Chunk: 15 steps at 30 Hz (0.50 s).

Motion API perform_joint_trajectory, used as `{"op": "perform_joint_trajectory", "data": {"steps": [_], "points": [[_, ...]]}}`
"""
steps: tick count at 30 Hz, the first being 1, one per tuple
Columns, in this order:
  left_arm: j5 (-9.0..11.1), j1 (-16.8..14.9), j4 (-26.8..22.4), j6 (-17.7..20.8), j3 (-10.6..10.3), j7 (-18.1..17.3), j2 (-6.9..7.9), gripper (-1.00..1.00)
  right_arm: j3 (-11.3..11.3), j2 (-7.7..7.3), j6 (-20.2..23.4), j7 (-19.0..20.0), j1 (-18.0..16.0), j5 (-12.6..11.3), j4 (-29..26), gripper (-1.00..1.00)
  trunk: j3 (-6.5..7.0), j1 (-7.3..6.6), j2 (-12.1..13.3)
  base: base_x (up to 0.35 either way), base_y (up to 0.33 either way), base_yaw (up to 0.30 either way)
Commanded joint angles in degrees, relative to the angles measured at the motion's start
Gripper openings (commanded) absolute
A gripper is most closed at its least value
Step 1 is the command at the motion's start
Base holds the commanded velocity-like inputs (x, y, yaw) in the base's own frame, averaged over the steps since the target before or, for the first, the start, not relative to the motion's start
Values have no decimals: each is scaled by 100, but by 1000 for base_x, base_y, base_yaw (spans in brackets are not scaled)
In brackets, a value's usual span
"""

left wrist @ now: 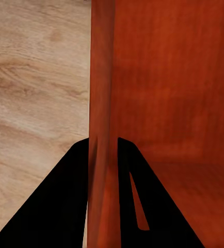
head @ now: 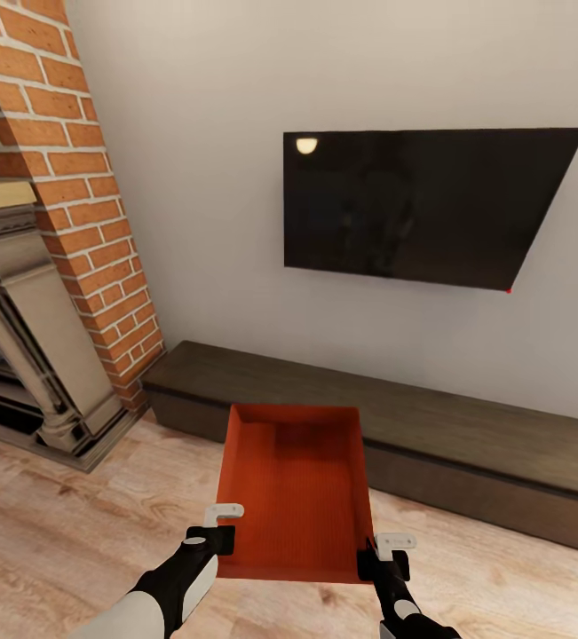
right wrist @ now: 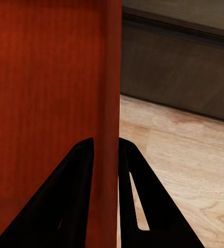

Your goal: Move the two storage containers from the living room to the garage. In the garage, place one container on the floor and stack the other container on top of it (either order is fine).

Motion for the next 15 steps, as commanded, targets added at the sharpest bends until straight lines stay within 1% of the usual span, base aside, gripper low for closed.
{"op": "perform_joint_trajectory", "data": {"steps": [1, 15], "points": [[119, 3, 11, 39, -43, 62, 0, -100, 54, 1, -202, 12, -8, -65, -23, -100, 3, 0, -4, 0, 0, 0], [119, 3, 11, 39, -40, 62, 0, -100, 56, 1, -202, 12, -8, -66, -23, -100, 131, 0, -4, 0, 0, 0]]}}
